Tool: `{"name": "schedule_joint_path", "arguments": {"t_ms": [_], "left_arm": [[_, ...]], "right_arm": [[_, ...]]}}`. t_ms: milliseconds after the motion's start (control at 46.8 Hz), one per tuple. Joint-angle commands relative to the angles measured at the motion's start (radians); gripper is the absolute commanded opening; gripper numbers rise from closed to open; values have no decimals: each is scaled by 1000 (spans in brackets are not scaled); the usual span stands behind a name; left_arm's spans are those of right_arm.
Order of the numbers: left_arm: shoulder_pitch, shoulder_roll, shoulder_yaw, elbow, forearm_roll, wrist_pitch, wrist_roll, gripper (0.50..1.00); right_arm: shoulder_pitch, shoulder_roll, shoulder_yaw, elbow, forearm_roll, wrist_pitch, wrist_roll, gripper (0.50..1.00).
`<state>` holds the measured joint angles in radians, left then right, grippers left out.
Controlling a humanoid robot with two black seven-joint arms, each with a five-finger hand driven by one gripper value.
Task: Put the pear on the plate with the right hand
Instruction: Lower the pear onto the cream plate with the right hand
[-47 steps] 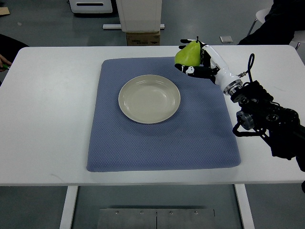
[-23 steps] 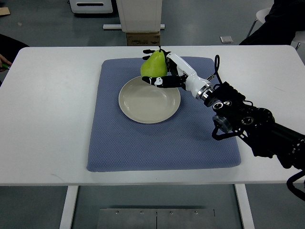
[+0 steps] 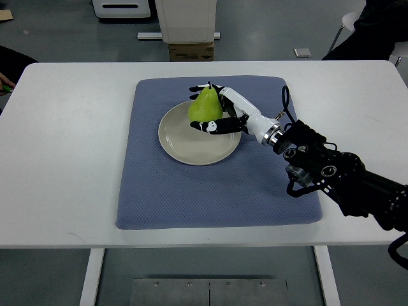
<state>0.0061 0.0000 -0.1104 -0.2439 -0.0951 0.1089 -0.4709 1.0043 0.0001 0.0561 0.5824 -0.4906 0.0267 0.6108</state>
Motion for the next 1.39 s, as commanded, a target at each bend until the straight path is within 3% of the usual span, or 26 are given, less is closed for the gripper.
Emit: {"name": "schedule_joint_path", "arguments": {"t_ms": [0, 1026, 1048, 1112, 1197, 1368], "left_arm": [[-2, 0, 0, 0, 0, 0, 0, 1000], [-1, 0, 0, 0, 0, 0, 0, 1000], [-2, 0, 0, 0, 0, 0, 0, 1000], [0, 0, 0, 0, 0, 0, 0, 1000], [0, 0, 0, 0, 0, 0, 0, 1000], [0, 0, 0, 0, 0, 0, 0, 1000]], "right_arm": [[-9, 0, -1, -1, 0, -2, 0, 500], [-79, 0, -1, -6, 3, -27, 0, 500], [-79, 0, 1, -6, 3, -36, 0, 510], [-79, 0, 1, -6, 4, -62, 0, 623], [-79, 0, 1, -6, 4, -74, 0, 886], [-79, 0, 1, -4, 4, -74, 0, 949]]}}
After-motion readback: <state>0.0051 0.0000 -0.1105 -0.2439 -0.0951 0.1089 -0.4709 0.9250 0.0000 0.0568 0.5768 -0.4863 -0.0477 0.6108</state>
